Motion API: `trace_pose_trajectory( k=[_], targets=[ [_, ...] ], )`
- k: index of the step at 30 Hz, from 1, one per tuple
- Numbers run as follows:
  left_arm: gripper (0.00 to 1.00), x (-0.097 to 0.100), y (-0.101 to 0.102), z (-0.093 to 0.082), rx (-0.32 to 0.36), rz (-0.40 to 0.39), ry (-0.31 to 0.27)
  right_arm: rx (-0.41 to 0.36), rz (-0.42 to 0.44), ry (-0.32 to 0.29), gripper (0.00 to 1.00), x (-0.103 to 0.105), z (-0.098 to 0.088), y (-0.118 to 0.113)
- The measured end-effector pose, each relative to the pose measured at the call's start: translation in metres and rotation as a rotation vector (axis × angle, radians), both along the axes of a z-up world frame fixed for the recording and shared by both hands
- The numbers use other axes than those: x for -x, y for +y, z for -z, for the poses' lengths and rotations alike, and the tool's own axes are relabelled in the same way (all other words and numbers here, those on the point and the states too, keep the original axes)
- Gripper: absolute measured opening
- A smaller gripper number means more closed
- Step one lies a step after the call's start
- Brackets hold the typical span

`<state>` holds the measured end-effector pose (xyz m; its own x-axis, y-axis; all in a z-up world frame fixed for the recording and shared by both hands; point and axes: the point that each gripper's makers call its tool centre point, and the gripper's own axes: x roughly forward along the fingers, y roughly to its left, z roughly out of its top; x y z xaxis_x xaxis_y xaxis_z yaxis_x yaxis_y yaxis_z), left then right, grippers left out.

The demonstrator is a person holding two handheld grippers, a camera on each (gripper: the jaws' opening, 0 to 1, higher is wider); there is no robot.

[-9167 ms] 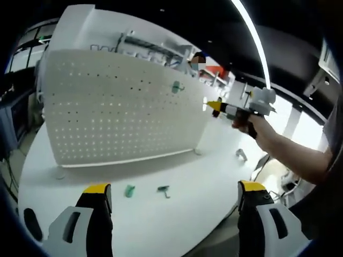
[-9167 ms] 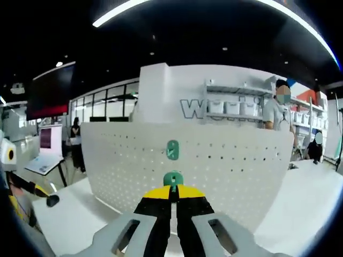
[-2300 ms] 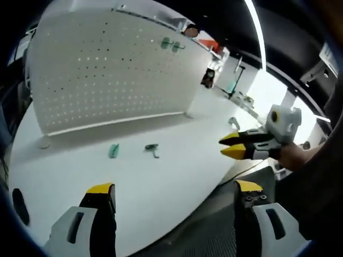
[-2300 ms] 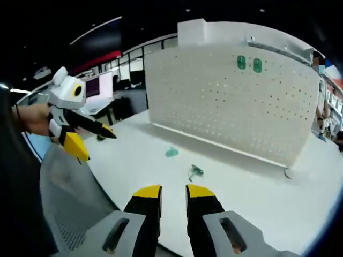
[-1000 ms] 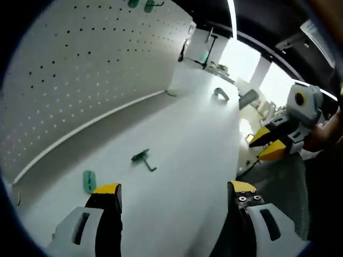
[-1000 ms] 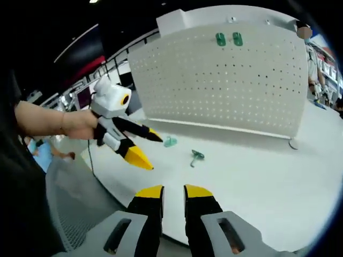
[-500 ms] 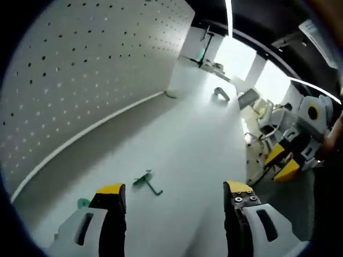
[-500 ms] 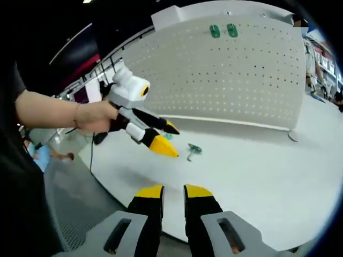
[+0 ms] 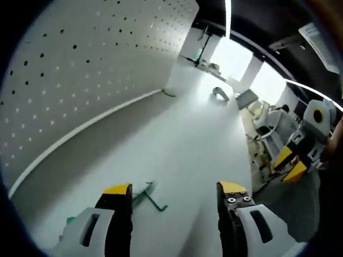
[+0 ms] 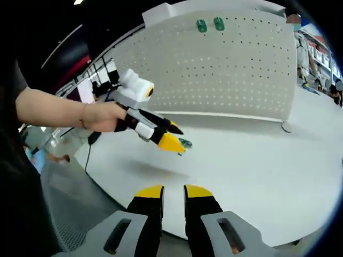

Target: Insert the hook assembly into the mounting plate slot until the hook locks in place.

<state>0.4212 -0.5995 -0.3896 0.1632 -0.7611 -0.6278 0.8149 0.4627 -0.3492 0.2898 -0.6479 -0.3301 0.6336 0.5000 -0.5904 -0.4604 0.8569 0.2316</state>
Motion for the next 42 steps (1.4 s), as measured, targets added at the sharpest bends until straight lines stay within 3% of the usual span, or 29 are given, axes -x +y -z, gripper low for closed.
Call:
trace_pose_trajectory(
  k=[5,19,27,31,32,33,34,42],
  targets=[
    [0.6,0.001,0.002,0.014,-0.039,0.028,0.02,-0.002,0.016,0.011,0.13,-0.001,0.003,-0.002],
    [0.57,-0.007,-0.009,0.021,-0.06,0.032,0.024,-0.004,0.01,0.027,0.13,-0.003,0.007,0.002],
    [0.43,-0.015,-0.002,0.026,-0.142,0.064,-0.027,-0.005,0.02,0.028,0.12,-0.003,0.009,0.0],
    [0.23,-0.019,0.005,0.031,-0.186,0.09,-0.055,-0.003,0.02,0.037,0.12,-0.001,0.013,-0.001],
    [0.16,-0.021,0.01,0.034,-0.219,0.098,-0.078,-0.004,0.021,0.039,0.11,-0.001,0.013,-0.001],
    [0.1,-0.031,0.014,0.037,-0.244,0.133,-0.154,-0.007,0.024,0.042,0.11,-0.001,0.013,-0.001],
    [0.08,-0.026,0.013,0.039,-0.237,0.106,-0.107,-0.008,0.026,0.042,0.11,-0.002,0.013,-0.002],
    [0.06,-0.025,0.011,0.037,-0.246,0.112,-0.12,-0.011,0.031,0.039,0.11,-0.004,0.012,-0.004]
  ],
)
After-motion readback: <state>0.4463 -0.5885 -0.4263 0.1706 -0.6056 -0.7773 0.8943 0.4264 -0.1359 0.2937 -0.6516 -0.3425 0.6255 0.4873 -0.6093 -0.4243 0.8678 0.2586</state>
